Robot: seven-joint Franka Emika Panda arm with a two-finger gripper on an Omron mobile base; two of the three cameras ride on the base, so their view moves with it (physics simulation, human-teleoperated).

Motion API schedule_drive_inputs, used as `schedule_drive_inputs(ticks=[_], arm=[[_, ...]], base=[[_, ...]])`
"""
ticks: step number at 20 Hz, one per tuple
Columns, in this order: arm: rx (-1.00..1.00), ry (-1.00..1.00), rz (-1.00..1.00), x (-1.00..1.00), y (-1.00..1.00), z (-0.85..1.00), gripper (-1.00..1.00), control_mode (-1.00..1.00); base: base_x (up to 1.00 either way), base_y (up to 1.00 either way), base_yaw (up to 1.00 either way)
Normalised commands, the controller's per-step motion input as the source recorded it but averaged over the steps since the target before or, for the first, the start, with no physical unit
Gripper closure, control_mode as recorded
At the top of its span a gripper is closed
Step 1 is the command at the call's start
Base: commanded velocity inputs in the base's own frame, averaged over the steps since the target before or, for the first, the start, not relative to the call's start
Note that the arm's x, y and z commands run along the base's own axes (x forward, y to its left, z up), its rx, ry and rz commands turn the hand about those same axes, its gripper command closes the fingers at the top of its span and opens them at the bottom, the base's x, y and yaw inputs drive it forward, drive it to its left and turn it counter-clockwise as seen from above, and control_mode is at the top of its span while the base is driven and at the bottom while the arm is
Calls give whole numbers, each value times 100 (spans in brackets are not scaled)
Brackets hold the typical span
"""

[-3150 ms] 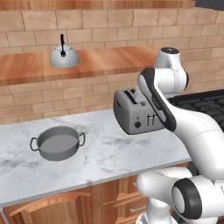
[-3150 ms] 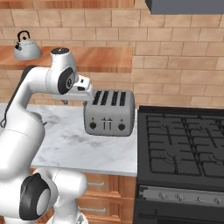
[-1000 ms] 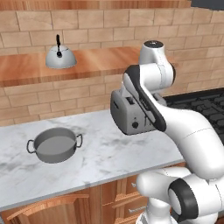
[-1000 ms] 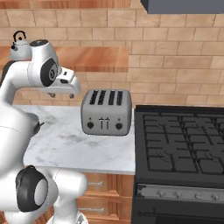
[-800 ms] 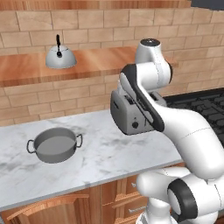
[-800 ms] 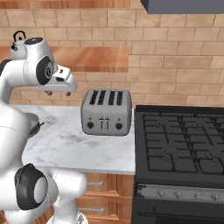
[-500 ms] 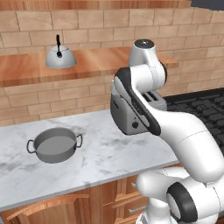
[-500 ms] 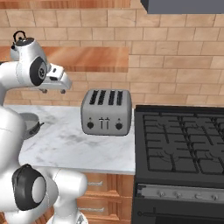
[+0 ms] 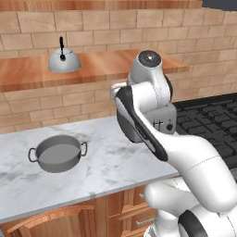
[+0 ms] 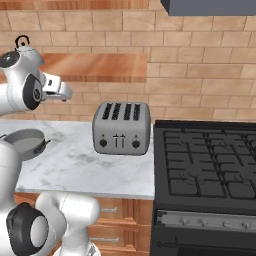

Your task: Pick the kettle from the cabinet and place it on a stove burner. Then pick the pot from the counter and place it on another stove burner. Finally, turn both burners on.

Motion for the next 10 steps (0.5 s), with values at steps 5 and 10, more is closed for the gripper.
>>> schedule_drive_inputs(ticks=[5, 10], arm=[[5, -11, 0, 7, 27, 31, -100, -100], [8, -7, 1, 13, 38, 31, -100, -100]], base=[[0, 0, 0], [0, 0, 0]])
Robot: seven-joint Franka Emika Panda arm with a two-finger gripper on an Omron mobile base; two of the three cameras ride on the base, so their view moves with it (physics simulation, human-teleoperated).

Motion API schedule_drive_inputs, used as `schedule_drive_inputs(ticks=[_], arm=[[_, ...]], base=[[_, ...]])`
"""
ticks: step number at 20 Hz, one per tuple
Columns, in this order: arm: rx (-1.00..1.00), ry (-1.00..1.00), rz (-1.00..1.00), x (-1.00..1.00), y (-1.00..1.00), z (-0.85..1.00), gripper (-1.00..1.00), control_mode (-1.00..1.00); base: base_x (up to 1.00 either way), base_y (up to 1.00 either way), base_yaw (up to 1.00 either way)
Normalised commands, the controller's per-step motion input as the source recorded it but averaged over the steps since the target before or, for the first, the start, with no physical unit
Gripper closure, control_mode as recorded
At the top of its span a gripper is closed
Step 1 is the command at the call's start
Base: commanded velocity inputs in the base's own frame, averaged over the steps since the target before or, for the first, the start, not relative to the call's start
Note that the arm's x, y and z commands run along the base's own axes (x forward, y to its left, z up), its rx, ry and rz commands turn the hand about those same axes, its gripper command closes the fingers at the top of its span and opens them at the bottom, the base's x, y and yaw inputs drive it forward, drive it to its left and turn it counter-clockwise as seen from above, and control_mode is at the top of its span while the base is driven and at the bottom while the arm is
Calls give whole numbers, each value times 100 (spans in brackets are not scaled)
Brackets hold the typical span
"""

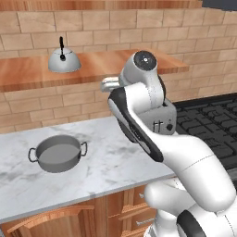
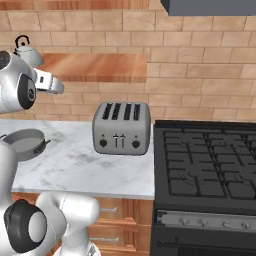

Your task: Pick the kettle from the cabinet and place it on a stove burner. Then pick the pot from the counter and place it on another stove burner. Finally, turn both burners on.

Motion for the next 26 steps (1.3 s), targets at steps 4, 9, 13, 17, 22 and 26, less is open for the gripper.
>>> schedule_drive_inputs(ticks=[4, 9, 13, 17, 22, 26], arm=[[6, -9, 1, 13, 43, 30, -100, -100], [3, -12, 0, 10, 43, 38, -100, -100], [0, -14, 4, 9, 37, 43, -100, -100], [0, -11, 3, 10, 37, 40, -100, -100], [1, -6, 3, 13, 32, 28, -100, -100], [3, 0, 3, 20, 28, 13, -100, -100]], base=[[0, 0, 0], [0, 0, 0], [0, 0, 0], [0, 0, 0], [0, 0, 0], [0, 0, 0]])
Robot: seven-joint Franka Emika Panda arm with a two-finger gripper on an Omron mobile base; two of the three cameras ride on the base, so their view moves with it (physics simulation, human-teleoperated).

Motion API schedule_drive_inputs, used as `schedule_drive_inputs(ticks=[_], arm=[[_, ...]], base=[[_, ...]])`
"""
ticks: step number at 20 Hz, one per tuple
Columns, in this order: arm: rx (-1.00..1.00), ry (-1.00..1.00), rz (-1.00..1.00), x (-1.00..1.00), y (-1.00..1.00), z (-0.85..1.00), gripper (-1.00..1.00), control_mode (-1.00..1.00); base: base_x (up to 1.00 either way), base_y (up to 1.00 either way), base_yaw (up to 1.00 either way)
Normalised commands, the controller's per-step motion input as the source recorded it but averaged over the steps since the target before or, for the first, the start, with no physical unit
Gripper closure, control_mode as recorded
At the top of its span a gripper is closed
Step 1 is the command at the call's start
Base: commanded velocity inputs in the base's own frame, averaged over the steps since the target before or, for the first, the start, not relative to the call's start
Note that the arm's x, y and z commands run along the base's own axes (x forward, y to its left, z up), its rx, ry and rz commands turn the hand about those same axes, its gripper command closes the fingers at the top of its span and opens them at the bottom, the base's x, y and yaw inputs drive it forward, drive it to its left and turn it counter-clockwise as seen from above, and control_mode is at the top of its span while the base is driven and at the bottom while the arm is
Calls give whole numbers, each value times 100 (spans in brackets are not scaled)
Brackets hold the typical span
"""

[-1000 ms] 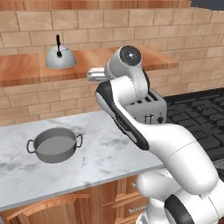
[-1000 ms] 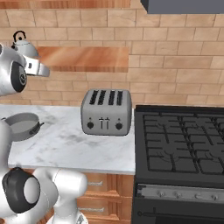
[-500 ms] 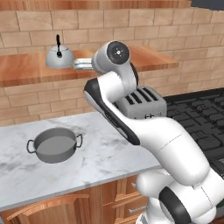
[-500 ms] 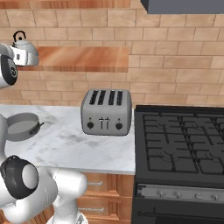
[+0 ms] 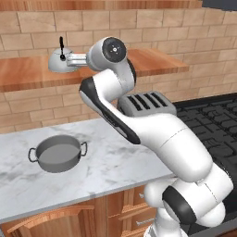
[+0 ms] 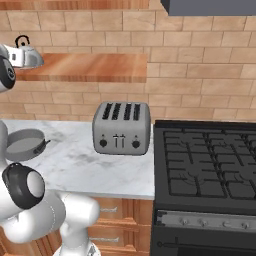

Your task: Pick the kettle from the cabinet and place it on a stove burner. Then pick the pot from the counter and place it on another stove burner. Finally, turn both burners on.

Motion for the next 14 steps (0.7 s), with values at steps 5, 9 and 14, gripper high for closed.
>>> schedule_drive_inputs(ticks=[5, 9, 14], arm=[[5, 0, 1, 18, 20, 5, -100, -100], [1, -1, 1, 3, 14, 0, -100, -100], [0, -2, 5, 2, 0, 2, -100, -100]], base=[[0, 0, 0], [0, 0, 0], [0, 0, 0]])
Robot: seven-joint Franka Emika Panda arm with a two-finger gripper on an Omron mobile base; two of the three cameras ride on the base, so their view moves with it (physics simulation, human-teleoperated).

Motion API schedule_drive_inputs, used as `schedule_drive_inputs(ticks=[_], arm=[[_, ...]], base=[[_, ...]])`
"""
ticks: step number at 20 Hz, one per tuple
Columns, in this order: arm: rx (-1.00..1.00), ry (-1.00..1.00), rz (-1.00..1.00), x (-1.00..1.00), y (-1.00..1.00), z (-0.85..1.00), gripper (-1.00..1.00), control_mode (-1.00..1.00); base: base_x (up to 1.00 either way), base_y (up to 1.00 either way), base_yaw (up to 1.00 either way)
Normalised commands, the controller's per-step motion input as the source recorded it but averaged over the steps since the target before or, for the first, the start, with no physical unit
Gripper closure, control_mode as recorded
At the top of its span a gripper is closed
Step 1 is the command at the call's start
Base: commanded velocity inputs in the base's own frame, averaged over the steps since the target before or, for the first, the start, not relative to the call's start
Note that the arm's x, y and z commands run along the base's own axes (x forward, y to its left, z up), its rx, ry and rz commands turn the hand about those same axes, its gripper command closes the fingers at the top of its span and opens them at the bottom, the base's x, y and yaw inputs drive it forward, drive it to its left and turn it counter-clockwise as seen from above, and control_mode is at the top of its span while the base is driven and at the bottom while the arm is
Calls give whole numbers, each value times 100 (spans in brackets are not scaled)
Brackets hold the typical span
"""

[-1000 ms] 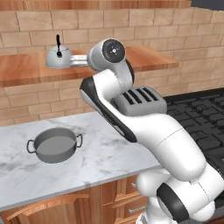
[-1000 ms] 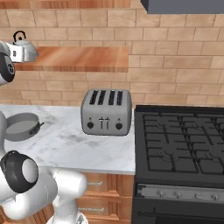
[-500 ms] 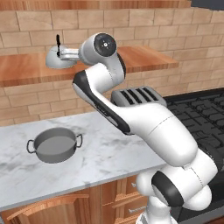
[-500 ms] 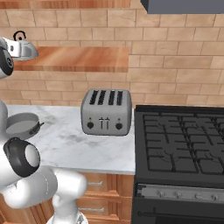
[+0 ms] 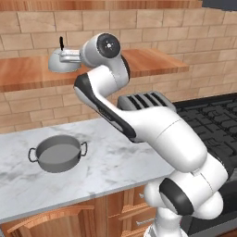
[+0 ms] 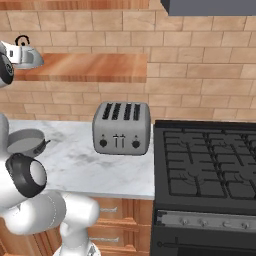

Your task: Pick the kettle from the cabinet and place it on a stove burner. Then pick the pot from the counter and place it on another stove burner. Finally, turn both burners on.

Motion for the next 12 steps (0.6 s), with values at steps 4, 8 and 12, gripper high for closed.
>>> schedule_drive_inputs(ticks=[4, 8, 12], arm=[[0, -1, 5, 23, 7, 1, -100, -100], [0, -9, 2, 6, 19, 8, -100, -100], [-1, -8, 0, 0, 33, 26, -100, -100]], base=[[0, 0, 0], [0, 0, 0], [0, 0, 0]])
